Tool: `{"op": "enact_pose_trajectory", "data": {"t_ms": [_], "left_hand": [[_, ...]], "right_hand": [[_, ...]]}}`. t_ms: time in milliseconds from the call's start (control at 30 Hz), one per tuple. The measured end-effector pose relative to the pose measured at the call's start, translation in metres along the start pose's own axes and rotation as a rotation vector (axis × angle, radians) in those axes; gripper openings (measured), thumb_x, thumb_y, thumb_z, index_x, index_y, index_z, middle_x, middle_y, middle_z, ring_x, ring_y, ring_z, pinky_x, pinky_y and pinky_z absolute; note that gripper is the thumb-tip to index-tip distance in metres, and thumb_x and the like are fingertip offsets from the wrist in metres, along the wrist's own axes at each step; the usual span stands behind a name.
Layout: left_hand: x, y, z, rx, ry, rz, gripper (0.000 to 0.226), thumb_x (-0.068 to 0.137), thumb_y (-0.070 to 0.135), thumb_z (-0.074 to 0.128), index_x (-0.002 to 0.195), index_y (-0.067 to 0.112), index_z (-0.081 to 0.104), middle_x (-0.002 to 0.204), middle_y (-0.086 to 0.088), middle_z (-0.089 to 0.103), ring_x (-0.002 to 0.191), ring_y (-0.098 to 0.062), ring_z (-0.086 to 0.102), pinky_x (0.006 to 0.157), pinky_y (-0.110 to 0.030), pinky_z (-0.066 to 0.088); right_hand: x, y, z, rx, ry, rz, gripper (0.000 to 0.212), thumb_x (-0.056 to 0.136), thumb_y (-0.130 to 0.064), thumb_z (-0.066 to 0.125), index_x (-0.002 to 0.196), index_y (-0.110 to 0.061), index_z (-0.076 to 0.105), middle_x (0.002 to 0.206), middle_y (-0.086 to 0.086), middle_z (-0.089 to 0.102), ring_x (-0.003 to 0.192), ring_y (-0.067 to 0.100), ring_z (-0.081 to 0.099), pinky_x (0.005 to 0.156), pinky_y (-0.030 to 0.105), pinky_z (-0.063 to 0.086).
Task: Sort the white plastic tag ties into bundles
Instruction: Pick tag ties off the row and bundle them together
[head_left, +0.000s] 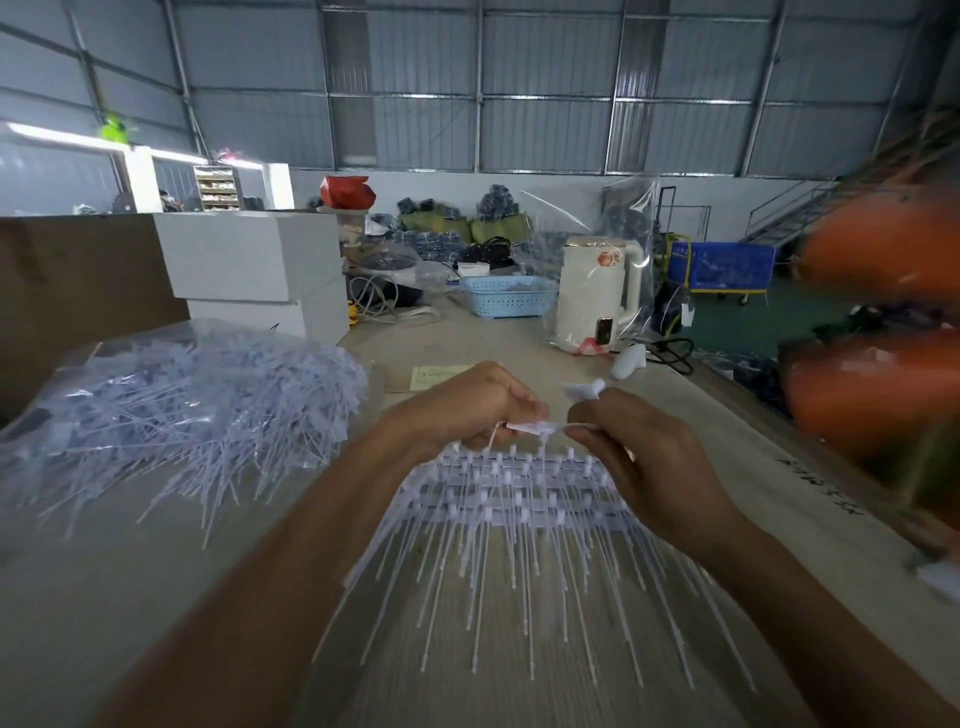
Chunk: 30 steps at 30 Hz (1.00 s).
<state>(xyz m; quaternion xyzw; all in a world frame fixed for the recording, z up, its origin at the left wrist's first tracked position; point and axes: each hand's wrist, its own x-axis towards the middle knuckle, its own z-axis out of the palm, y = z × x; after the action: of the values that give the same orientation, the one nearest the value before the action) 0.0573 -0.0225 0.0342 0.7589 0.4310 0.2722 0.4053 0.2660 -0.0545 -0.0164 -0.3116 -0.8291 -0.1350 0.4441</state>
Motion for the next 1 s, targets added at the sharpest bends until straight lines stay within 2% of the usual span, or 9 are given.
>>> {"op": "enact_pose_trajectory", "data": {"t_ms": [167,267,400,500,600,667,700,867,1000], "left_hand": [[-0.001,0.003,0.000,0.017,-0.008,0.061,0.049,0.099,0.019,0.059,0.052,0.028,0.064,0.047,0.011,0.045,0.041,-0.004,0.037,0.046,-0.019,0.026],[-0.002,0.004,-0.001,0.090,-0.015,0.106,0.040,0.099,0.026,0.062,0.059,0.026,0.062,0.050,0.011,0.047,0.047,-0.006,0.041,0.049,-0.020,0.033],[-0.005,0.007,0.000,0.276,-0.041,0.164,0.022,0.095,0.028,0.067,0.081,0.011,0.064,0.057,0.014,0.060,0.049,0.000,0.050,0.051,-0.017,0.040],[-0.004,0.009,-0.001,0.473,0.003,0.228,0.020,0.094,0.032,0.067,0.084,0.015,0.068,0.080,0.006,0.069,0.077,-0.009,0.064,0.075,-0.033,0.054],[-0.006,0.011,0.000,0.666,0.032,0.240,0.018,0.095,0.037,0.064,0.088,0.021,0.068,0.088,0.008,0.068,0.089,-0.009,0.061,0.082,-0.037,0.051],[-0.008,0.014,0.005,0.899,0.087,0.268,0.018,0.097,0.041,0.059,0.085,0.028,0.062,0.077,0.012,0.060,0.080,-0.011,0.054,0.068,-0.033,0.042],[-0.008,0.015,0.008,0.964,0.116,0.301,0.017,0.097,0.042,0.058,0.085,0.030,0.060,0.075,0.012,0.056,0.079,-0.011,0.049,0.064,-0.032,0.035],[-0.008,0.027,0.020,0.948,0.197,0.414,0.010,0.099,0.043,0.054,0.092,0.036,0.057,0.072,0.017,0.048,0.075,-0.009,0.044,0.060,-0.031,0.029],[-0.009,0.023,0.008,0.803,0.014,0.294,0.013,0.101,0.028,0.052,0.105,0.034,0.063,0.088,0.006,0.066,0.077,-0.012,0.059,0.068,-0.034,0.046]], "right_hand": [[-0.004,0.006,0.003,0.220,-0.009,0.165,0.019,0.105,-0.031,0.047,0.105,-0.019,0.061,0.074,-0.020,0.055,0.051,0.007,0.057,0.053,0.018,0.044],[-0.006,0.010,0.008,0.292,-0.025,0.282,0.016,0.104,-0.030,0.046,0.116,-0.030,0.056,0.066,-0.005,0.059,0.048,0.011,0.054,0.050,0.017,0.041],[-0.006,0.011,0.009,0.442,-0.085,0.397,0.039,0.104,-0.022,0.046,0.139,-0.038,0.043,0.058,-0.004,0.049,0.052,0.009,0.043,0.054,0.024,0.038],[-0.008,0.012,0.008,0.576,-0.126,0.525,0.056,0.103,-0.019,0.051,0.151,-0.034,0.025,0.055,-0.003,0.045,0.054,0.011,0.040,0.053,0.023,0.037],[-0.005,0.012,0.001,0.482,-0.214,0.582,0.014,0.101,-0.023,0.055,0.111,-0.018,0.064,0.049,-0.003,0.050,0.044,0.007,0.042,0.050,0.017,0.037],[-0.005,0.016,0.001,0.388,-0.323,0.615,0.035,0.101,-0.024,0.056,0.069,-0.013,0.068,0.044,-0.004,0.054,0.037,0.003,0.044,0.049,0.012,0.037],[-0.007,0.016,0.002,0.382,-0.365,0.656,0.040,0.101,-0.023,0.056,0.064,-0.013,0.067,0.044,-0.004,0.054,0.036,0.003,0.044,0.049,0.013,0.037],[-0.012,0.020,0.003,0.548,-0.266,0.844,0.036,0.103,-0.036,0.049,0.087,-0.011,0.069,0.053,0.005,0.051,0.041,0.015,0.039,0.043,0.024,0.033],[-0.006,0.021,-0.001,0.652,-0.058,0.869,0.035,0.101,-0.041,0.050,0.093,-0.014,0.071,0.054,-0.003,0.039,0.047,0.011,0.028,0.046,0.026,0.026]]}}
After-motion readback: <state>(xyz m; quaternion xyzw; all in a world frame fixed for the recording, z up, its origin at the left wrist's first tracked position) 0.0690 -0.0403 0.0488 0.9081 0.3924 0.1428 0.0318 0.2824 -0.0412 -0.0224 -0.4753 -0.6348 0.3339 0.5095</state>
